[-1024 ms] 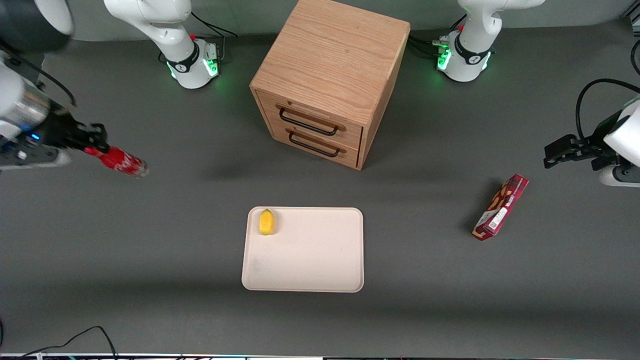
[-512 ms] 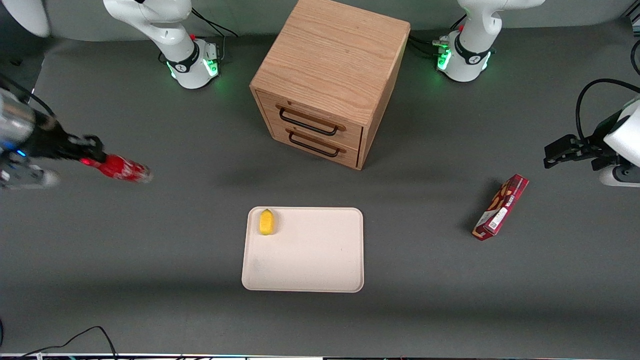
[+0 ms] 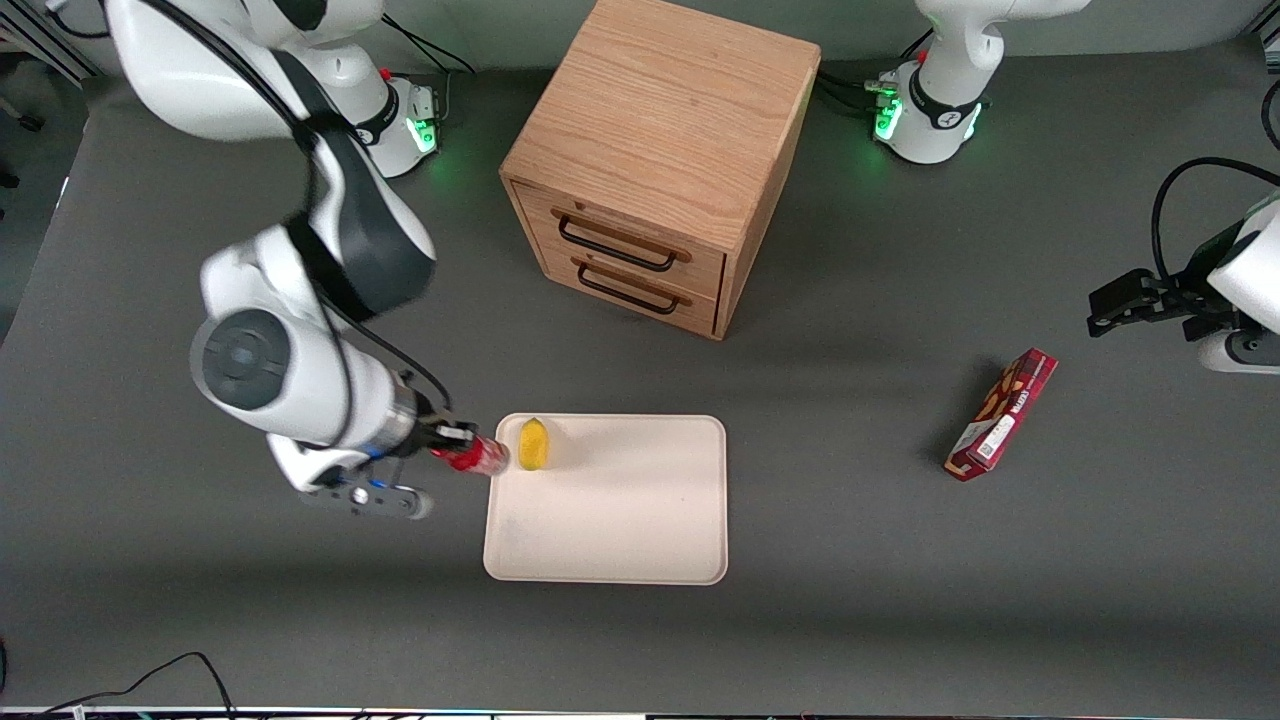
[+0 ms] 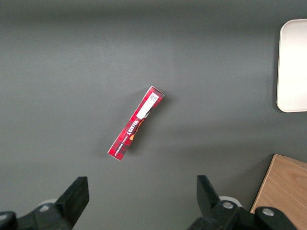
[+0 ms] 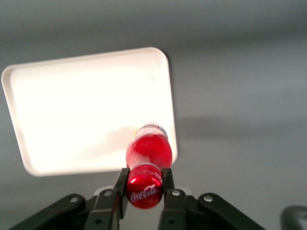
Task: Place coke bottle on tray
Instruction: 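Carry the bottle over the white tray beside the lemon, then lower the bottle onto the tray and open the right gripper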
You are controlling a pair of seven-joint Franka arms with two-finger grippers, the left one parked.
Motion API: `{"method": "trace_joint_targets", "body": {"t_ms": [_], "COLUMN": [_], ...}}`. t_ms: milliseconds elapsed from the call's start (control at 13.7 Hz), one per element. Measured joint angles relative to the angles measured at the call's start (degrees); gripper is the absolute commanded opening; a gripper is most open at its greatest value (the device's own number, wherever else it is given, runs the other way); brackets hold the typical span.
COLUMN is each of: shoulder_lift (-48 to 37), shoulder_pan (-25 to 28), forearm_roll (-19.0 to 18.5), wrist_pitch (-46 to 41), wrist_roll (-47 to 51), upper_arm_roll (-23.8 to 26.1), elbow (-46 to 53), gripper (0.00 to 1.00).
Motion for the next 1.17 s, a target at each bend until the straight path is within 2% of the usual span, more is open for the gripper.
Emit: {"method": "trace_joint_targets", "body": {"t_ms": [220,585,732,805,878,951,1171], "shoulder_lift": [4.77,7.88,8.65,9.01,9.30,9.48,9.55], "shoulder_pan": [0.60,0.68,0.70,0.71,0.71,0.72,0.72], "forearm_roll": [-3.90,-4.98,-5.71,-6.13,-6.32,-6.71,-8.34], "wrist_pitch": [5.05,10.29,11.94,12.51,12.90,13.26,13.35], "wrist_roll": [2.54,3.46,3.52,3.56,3.58,3.58,3.71], "upper_arm_roll": [-0.02,-0.03,-0.03,-0.03,-0.03,-0.03,-0.03], "elbow": [0.71,0.94,0.99,1.01,1.02,1.16,1.53], "gripper": [0.00,0.00,0.19,0.34,0.72,1.00,1.00]}}
